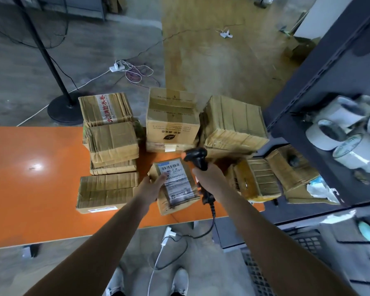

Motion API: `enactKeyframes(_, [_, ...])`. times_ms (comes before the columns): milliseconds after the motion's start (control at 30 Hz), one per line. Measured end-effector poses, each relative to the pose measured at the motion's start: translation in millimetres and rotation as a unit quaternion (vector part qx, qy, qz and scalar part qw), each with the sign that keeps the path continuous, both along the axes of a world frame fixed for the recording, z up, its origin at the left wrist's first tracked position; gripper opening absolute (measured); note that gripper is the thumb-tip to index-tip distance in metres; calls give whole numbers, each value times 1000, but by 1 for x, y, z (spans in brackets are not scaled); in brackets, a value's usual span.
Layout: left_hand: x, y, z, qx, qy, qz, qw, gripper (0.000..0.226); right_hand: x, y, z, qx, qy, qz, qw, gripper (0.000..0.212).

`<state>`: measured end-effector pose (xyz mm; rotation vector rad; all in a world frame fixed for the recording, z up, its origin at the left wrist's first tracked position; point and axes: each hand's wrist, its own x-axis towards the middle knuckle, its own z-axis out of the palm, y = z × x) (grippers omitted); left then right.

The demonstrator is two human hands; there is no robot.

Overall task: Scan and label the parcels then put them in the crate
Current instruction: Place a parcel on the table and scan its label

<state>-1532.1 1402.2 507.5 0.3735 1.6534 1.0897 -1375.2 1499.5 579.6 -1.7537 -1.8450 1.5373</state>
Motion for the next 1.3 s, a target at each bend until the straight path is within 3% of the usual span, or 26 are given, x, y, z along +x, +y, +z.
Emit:
enactKeyframes(133, [-1,15,-2,-35,39,-6,999,21,5,-1,5,-28,24,5,999,17])
enactKeyframes(300, [-8,20,-12,-70,63,3,996,34,-1,-1,10,-40,27,19,999,20])
enactKeyframes(433, [-7,17,-11,-79,104,-13,991,30,-9,-4,14,-30,8,51,998,16])
enactKeyframes(567, [-1,5,-4,-79,200,-72,974,33,-16,-10,17,-39,1,71,997,12])
enactKeyframes(700, [5,-10,-3,-80,237,-122,961,35,-24,-14,19,-38,10,76,996,14])
enactKeyframes(867, [15,-22,-2,-67,281,-152,945,46,-30,-15,25,-43,7,69,997,17])
enactKeyframes(1100, [31,-30,-8,-71,322,-207,921,89,-31,-15,27,-68,4,58,996,13])
enactKeyframes(1300, [39,-26,-8,-98,410,-256,870,110,-22,-11,26,-77,-1,55,995,14])
